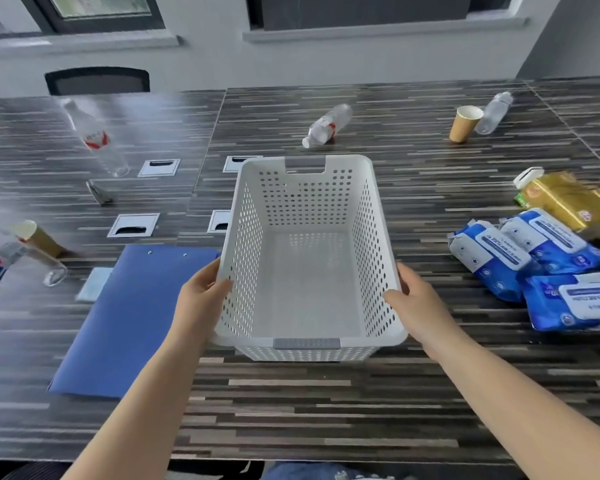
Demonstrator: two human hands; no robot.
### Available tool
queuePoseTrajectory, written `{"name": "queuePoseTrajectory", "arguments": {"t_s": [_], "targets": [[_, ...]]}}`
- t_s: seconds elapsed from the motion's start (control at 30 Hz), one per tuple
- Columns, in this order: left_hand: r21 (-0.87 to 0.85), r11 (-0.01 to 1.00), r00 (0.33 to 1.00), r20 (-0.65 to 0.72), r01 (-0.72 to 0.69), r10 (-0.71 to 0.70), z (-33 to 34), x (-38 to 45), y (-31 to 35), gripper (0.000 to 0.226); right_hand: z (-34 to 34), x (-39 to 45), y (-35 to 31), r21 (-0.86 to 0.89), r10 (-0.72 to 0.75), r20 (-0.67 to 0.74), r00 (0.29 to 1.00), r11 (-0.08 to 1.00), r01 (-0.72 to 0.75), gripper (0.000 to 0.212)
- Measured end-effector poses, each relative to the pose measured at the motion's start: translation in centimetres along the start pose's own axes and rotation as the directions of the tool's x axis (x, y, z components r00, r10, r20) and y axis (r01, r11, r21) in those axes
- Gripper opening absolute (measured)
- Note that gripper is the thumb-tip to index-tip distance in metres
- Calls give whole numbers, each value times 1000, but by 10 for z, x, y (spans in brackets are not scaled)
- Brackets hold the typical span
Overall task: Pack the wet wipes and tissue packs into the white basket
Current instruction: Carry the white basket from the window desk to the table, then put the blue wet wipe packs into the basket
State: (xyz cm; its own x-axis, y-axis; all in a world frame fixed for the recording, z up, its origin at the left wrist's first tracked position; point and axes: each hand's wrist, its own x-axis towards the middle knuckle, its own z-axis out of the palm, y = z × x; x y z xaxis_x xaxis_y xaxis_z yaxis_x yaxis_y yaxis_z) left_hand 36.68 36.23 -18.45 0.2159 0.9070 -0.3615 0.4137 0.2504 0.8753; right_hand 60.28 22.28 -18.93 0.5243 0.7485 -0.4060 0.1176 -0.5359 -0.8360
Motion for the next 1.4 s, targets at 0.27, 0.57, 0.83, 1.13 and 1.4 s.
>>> {"name": "queuePoseTrajectory", "arguments": {"t_s": [0.27,0.57,0.83,1.13,1.4], "targets": [[130,986,993,-43,-106,113,4,6,-6,53,2,5,10,101,32,-13,999,994,-31,50],[608,673,810,-82,-420,580,32,-8,13,50,-30,9,27,379,87,89,992,918,-114,41],[570,634,777,14,-523,629,134,-44,60,41,-126,24,64,415,76,61,995,905,-94,21],[438,656,783,239,-614,574,278,-59,86,41,-219,42,122,434,191,33,981,881,-186,30],[343,868,928,229,-359,293,347,-37,68,43,-273,78,155,59,76,-38,996,996,-74,59]]}}
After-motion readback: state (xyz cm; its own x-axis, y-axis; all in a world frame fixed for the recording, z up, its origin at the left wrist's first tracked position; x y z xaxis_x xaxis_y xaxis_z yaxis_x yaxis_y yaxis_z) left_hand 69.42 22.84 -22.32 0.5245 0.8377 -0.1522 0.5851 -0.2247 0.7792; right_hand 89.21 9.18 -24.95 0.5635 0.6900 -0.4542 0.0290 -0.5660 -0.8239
